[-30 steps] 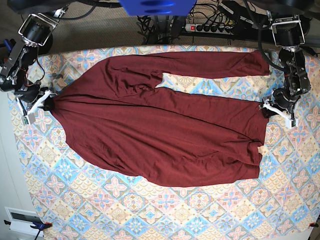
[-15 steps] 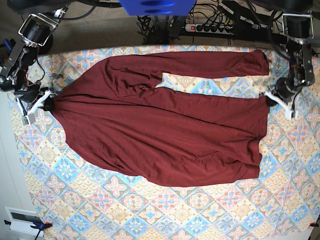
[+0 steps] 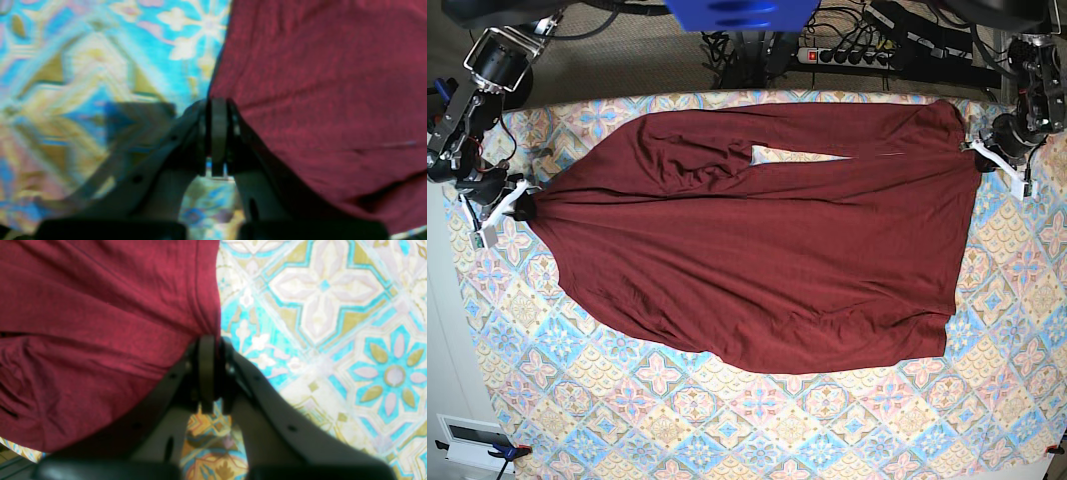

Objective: Layout the t-shirt on the table in an organized manner, then fold the t-shirt properly
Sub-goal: 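Release and move the left gripper back to the sleeve end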

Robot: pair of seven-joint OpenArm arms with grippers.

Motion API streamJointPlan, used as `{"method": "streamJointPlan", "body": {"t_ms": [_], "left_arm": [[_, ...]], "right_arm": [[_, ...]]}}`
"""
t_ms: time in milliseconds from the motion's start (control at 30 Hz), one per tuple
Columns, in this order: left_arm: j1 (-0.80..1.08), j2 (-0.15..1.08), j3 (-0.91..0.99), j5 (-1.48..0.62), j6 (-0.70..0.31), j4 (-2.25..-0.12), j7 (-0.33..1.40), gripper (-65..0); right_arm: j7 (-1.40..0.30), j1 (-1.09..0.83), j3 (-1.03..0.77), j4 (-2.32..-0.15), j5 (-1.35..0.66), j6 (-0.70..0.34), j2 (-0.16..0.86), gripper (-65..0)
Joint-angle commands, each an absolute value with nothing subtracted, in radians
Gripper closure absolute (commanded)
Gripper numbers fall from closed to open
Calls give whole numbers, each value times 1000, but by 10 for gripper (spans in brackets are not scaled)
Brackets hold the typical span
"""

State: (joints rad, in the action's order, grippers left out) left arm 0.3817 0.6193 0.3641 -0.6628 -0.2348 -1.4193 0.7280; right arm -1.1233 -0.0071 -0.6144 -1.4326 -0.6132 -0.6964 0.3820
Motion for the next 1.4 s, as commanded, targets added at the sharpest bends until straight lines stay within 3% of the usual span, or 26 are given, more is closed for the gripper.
{"method": "streamJointPlan", "body": {"t_ms": [0, 367, 500, 933, 1367], "left_arm": [[386, 638, 380, -628, -219, -1422, 745, 0], [386, 638, 378, -619, -219, -1426, 746, -1], [447, 641, 398, -705, -268, -1538, 756, -3], [555, 636, 532, -799, -274, -1636, 918, -238], [616, 575, 466, -803, -274, -1702, 914, -264]], "right_arm": [[-1106, 7, -619, -1449, -630, -698, 406, 0], [-1125, 5, -621, -1449, -627, -698, 406, 0], [-1125, 5, -618, -1449, -625, -698, 406, 0], [-1125, 5, -618, -1449, -628, -698, 406, 0], [-1125, 5, -618, -1449, -628, -698, 406, 0]]}}
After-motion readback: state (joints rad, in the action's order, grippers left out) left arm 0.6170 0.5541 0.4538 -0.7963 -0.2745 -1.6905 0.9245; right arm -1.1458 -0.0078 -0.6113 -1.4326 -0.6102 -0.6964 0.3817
